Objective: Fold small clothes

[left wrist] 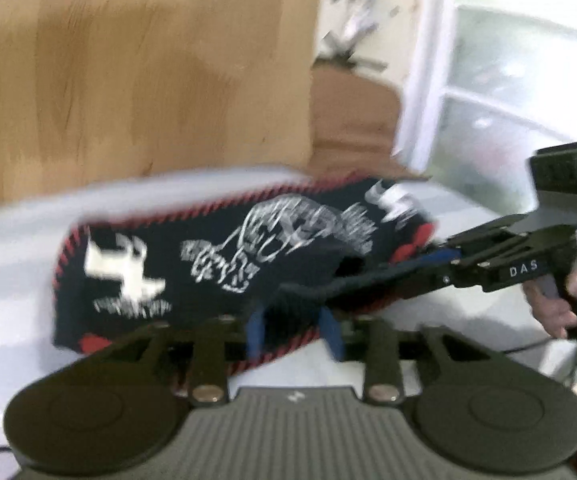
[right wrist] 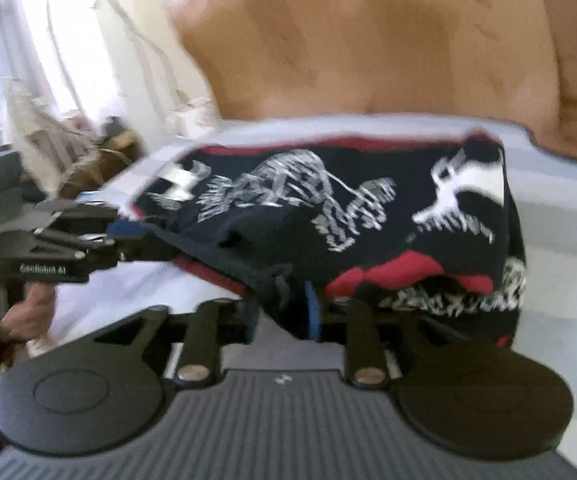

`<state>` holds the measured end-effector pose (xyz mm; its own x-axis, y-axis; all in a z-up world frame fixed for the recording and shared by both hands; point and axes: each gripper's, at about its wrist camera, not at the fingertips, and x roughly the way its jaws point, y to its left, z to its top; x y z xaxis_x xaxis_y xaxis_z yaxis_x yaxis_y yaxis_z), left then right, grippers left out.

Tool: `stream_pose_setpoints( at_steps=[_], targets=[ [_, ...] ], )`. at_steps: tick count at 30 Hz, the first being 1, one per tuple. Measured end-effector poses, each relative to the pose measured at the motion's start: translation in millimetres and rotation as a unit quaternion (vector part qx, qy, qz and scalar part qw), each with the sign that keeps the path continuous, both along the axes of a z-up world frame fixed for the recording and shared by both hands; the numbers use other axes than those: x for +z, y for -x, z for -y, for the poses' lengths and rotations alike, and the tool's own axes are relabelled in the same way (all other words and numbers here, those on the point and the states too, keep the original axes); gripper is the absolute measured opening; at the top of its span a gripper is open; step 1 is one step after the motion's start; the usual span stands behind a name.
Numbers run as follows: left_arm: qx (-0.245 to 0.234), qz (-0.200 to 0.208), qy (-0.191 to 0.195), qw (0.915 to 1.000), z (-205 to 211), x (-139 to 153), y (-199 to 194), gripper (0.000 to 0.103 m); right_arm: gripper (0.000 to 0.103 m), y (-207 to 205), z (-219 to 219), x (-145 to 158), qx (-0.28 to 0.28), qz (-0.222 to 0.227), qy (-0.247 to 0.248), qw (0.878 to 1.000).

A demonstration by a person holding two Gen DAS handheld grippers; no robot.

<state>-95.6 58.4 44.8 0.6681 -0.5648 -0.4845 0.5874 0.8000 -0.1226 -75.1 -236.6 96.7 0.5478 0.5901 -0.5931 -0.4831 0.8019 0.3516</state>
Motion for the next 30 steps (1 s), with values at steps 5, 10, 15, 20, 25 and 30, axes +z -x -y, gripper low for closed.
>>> stream_pose_setpoints(
  at_steps=[5, 10, 15, 20, 25, 30],
  targets=[
    [0.033, 0.043, 0.069, 0.9961, -33.2, 36.4, -2.8, 0.040, 0.042, 7.9, 21.0, 35.7, -0.032, 0.065, -0.021, 0.997],
    [0.118, -0.008, 0.148, 0.9819, -37.8, 30.6, -69.8, 0.040, 0.049, -32.7, 5.2, 35.7, -0.134, 0.092, -0.011, 0.987],
    [0.192, -0.070, 0.077, 0.9759, -10.6, -13.8, -126.2, 0.039, 0.049, -71.9, 4.2, -11.1, -0.207, 0.069, 0.061, 0.974],
    [0.198, -0.003, -0.027, 0.9799, 20.9, -35.5, -118.7, 0.041, 0.034, -66.1, 45.5, -44.7, -0.249, 0.040, 0.005, 0.968],
    [0.205, 0.023, -0.072, 0.9758, 33.8, -39.0, -112.4, 0.042, 0.034, -59.6, 38.9, -46.0, -0.257, 0.055, 0.019, 0.965],
    [0.208, 0.029, -0.080, 0.9745, 36.7, -39.2, -110.5, 0.043, 0.034, -59.7, 36.1, -47.4, -0.257, 0.060, 0.001, 0.965]
  ],
)
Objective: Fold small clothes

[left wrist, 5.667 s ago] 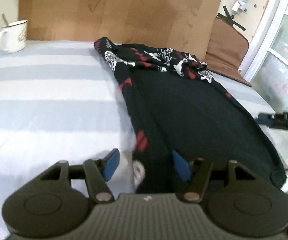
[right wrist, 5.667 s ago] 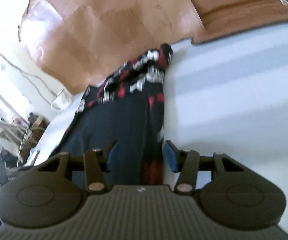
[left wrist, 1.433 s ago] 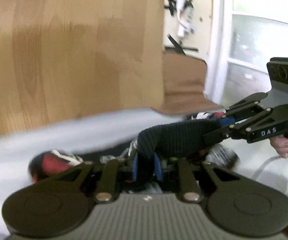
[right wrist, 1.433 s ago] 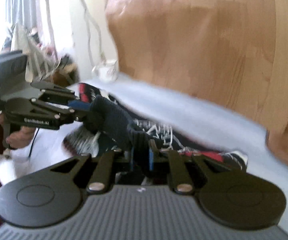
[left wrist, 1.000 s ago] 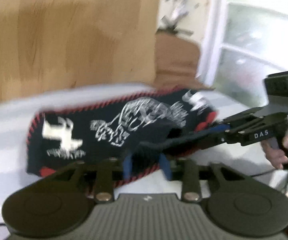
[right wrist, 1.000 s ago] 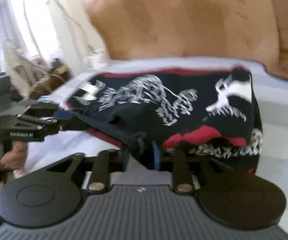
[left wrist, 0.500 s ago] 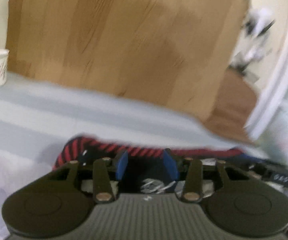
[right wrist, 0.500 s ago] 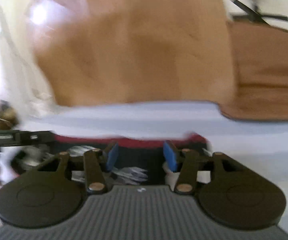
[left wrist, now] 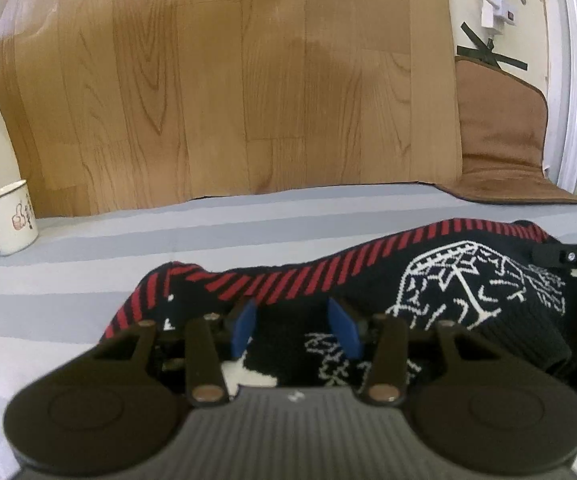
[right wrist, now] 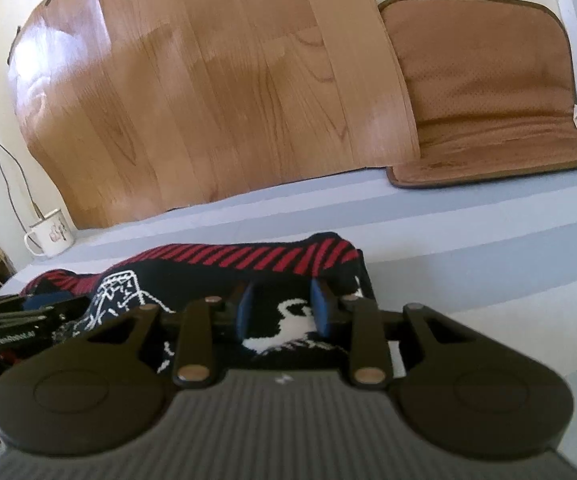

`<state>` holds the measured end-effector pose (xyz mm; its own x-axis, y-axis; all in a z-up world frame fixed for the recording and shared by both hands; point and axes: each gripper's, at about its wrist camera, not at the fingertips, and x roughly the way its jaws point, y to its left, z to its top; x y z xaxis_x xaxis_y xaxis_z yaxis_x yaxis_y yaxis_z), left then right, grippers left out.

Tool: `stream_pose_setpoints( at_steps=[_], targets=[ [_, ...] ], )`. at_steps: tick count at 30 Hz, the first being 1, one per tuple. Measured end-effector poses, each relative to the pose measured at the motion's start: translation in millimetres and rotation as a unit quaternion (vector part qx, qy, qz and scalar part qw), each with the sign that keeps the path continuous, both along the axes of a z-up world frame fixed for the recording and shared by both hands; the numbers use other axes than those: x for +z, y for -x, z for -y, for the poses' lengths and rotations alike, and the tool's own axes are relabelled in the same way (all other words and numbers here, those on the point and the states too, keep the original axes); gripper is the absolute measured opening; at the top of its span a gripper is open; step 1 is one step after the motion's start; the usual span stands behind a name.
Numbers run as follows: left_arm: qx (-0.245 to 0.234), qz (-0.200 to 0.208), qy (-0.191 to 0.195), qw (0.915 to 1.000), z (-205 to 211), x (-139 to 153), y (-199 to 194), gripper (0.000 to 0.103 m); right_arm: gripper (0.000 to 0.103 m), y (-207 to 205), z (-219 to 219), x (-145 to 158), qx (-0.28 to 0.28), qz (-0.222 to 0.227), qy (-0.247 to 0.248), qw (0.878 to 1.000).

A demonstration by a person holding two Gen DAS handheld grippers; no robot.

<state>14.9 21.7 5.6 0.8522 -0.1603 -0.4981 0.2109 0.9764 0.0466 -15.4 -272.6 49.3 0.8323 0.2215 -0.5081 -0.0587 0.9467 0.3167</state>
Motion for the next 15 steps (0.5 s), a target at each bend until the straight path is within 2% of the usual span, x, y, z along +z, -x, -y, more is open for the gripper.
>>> stream_pose_setpoints(
  at_steps=[5, 7, 10, 15],
  targets=[
    [0.000, 0.001, -0.003, 1.0000, 2.3, 0.8, 0.8, 0.043, 0.037, 10.7, 3.1, 1.8, -0.003, 0.011, -0.008, 1.000],
    [0.000, 0.001, -0.005, 1.0000, 2.8, 1.1, 1.2, 0.043, 0.041, 19.5, 2.1, 3.8, -0.007, 0.022, -0.007, 1.000],
    [0.000, 0.001, -0.005, 1.0000, 3.1, 1.2, 1.3, 0.044, 0.053, 33.1, -1.5, 6.9, -0.015, 0.037, 0.003, 0.999],
    [0.000, 0.001, -0.006, 1.0000, 3.0, 1.7, 1.6, 0.045, 0.054, 50.2, -8.5, 13.9, -0.046, 0.058, 0.031, 0.997]
  ],
)
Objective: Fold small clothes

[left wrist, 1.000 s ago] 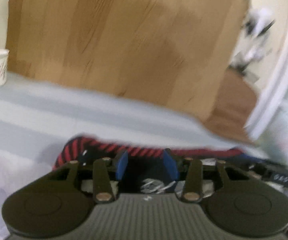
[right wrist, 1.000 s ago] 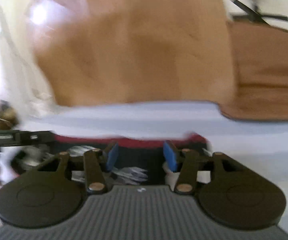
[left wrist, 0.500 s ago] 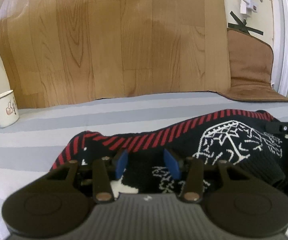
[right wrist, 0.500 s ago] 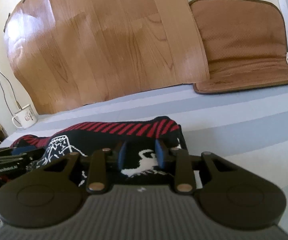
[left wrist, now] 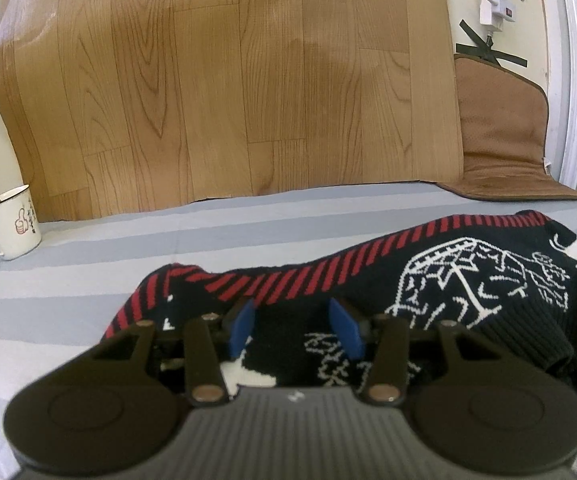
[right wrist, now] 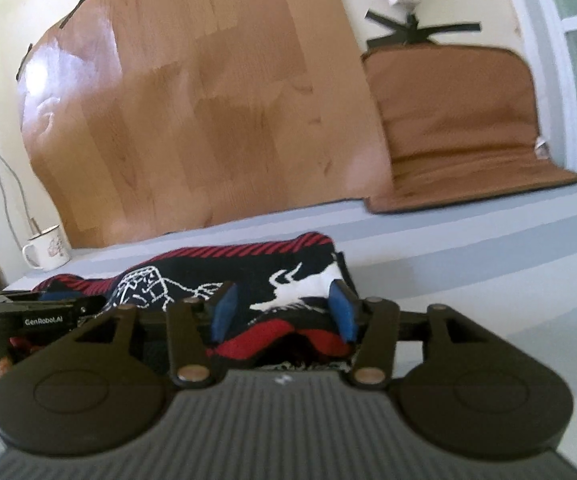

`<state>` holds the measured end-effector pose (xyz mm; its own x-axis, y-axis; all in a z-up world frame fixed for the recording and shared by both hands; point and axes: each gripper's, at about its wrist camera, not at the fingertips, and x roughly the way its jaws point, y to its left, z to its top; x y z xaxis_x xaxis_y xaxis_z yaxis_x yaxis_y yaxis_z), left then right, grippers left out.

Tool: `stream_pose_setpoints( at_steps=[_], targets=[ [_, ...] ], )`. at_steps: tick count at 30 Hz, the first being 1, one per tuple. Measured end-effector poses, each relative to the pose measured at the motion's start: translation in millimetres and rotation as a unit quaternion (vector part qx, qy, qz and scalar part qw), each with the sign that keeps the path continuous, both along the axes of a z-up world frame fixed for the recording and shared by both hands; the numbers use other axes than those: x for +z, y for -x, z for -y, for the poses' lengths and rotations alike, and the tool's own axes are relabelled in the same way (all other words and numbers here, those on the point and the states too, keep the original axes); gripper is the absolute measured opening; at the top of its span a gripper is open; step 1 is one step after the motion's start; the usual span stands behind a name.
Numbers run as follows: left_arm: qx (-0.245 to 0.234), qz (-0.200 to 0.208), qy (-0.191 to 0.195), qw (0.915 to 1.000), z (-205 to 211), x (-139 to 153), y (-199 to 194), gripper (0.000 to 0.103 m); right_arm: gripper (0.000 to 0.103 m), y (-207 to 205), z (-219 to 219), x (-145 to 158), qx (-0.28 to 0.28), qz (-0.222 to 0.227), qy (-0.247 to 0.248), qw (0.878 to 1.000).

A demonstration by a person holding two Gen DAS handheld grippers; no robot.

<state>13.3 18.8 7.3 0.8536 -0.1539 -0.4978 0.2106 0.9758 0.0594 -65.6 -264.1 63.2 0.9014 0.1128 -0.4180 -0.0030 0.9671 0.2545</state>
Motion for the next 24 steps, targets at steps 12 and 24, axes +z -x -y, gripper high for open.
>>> stream_pose_setpoints(
  at_steps=[12, 24],
  targets=[
    [0.000, 0.002, -0.005, 1.0000, 0.9, 0.9, 1.2, 0.048, 0.070, -13.1, -12.8, -11.7, -0.008, -0.054, 0.023, 0.998],
    [-0.002, 0.004, -0.006, 1.0000, 1.2, 1.7, 3.2, 0.057, 0.085, -12.7, -8.6, -12.1, 0.008, -0.047, -0.003, 0.999]
  ],
)
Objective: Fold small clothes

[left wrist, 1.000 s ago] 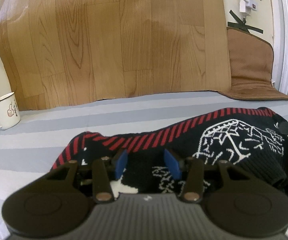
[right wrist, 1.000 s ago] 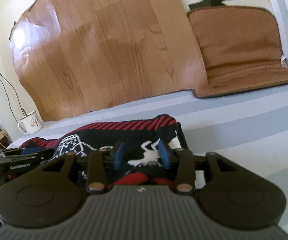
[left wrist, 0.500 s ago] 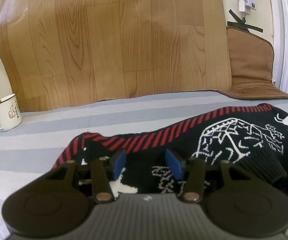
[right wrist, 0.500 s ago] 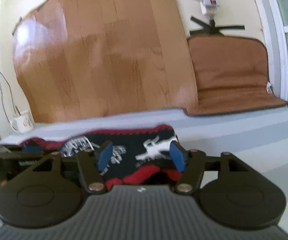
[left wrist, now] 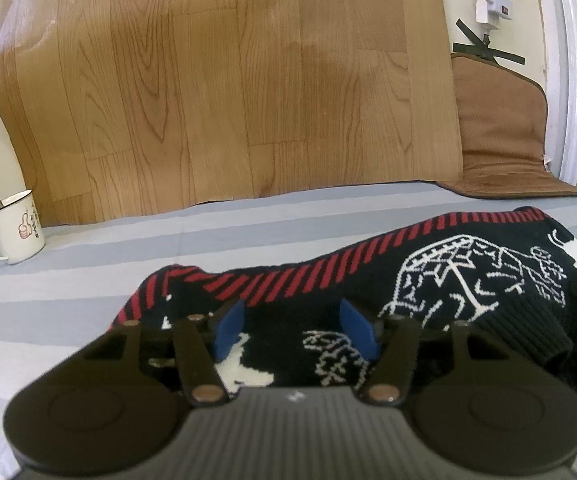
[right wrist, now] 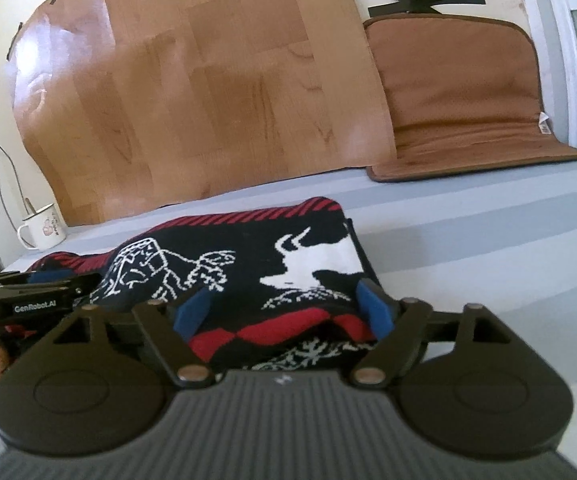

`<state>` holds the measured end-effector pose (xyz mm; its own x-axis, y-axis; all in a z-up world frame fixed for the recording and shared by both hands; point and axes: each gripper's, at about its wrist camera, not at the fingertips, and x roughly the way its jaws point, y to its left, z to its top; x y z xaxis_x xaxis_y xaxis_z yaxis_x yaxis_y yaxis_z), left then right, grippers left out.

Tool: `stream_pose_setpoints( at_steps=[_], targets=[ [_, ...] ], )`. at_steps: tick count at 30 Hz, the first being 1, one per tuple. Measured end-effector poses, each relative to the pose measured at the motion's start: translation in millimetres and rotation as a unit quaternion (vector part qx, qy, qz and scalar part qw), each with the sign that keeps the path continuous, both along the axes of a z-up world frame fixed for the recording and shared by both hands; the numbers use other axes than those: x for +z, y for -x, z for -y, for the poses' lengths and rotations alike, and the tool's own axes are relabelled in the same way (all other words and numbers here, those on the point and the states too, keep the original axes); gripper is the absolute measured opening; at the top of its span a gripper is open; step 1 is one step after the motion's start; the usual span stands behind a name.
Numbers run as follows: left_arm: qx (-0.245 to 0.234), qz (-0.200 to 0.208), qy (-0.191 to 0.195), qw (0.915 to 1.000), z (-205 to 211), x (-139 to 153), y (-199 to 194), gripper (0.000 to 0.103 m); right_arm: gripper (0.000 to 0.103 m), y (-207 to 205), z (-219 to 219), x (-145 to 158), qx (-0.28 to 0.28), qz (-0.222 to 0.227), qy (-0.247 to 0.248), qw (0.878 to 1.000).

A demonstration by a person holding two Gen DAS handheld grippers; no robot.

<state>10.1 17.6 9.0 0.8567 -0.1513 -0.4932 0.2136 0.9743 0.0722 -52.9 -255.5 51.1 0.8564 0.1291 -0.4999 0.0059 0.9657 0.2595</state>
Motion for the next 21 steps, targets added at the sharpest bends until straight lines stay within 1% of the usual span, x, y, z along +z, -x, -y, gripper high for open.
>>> stream_pose_setpoints(
  at_steps=[2, 6, 14, 17, 21],
  targets=[
    [-0.001, 0.000, 0.000, 1.0000, -0.2, 0.1, 0.3, 0.059, 0.087, 0.7, -0.6, 0.4, 0.003, 0.001, -0.004, 1.000],
    [0.000, 0.000, -0.001, 1.0000, -0.3, 0.2, 1.0, 0.060, 0.087, 1.8, 2.3, 0.2, 0.005, 0.004, -0.017, 1.000],
    [-0.001, 0.000, -0.002, 1.0000, -0.4, 0.5, 1.1, 0.062, 0.087, 4.7, 14.4, -2.1, 0.003, 0.015, -0.069, 0.997],
    [-0.002, 0.000, -0.003, 1.0000, 0.0, 0.4, 1.0, 0.062, 0.087, 4.6, 11.9, -1.0, 0.003, 0.014, -0.063, 0.998],
    [-0.002, 0.000, -0.003, 1.0000, 0.0, 0.4, 1.1, 0.063, 0.087, 3.3, 2.7, 1.0, 0.002, 0.007, -0.031, 0.999]
  ],
)
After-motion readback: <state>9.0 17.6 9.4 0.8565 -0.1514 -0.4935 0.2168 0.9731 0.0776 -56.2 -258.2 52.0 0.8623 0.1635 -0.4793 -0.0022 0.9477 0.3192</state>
